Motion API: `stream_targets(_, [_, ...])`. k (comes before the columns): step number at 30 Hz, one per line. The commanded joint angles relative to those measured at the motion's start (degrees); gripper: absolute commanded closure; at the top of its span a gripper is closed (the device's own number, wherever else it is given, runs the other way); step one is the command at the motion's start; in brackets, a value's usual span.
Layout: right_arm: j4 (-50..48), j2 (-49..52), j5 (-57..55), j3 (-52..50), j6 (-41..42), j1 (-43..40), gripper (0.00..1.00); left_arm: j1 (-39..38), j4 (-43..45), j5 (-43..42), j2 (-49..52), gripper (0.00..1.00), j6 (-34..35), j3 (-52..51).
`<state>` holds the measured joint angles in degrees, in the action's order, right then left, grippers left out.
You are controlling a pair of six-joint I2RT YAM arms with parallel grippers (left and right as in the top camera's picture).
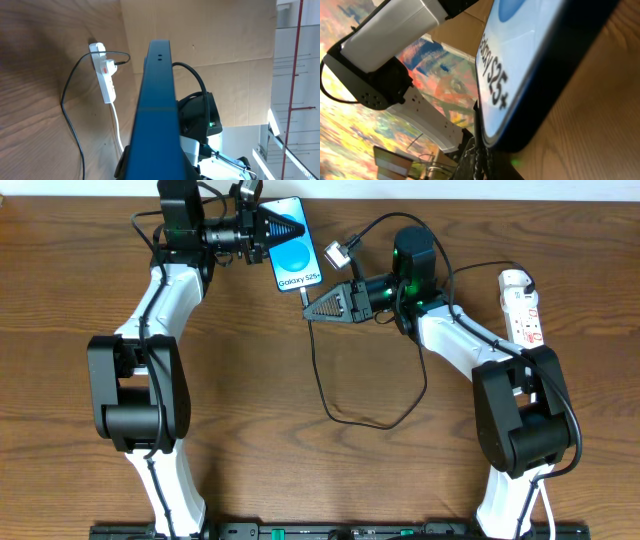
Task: Plug charger to phone and switch on socket
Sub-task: 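Push the plug up into the phone's charging port with the right gripper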
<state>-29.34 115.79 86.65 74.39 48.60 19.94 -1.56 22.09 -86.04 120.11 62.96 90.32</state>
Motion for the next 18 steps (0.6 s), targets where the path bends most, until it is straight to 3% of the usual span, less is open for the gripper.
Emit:
stream_targets(1, [-0.15, -0.28, -4.63, 0.76, 3.08, -0.76, 0.99, -0.87, 0.39, -3.98, -1.29, 0.93, -1.81, 0.11])
stream_targets(18, [1.33, -0.28, -4.87, 0.76, 4.13, -0.09, 0.99, -0.87, 1.42, -3.96, -1.29, 0.93, -1.75, 0.11])
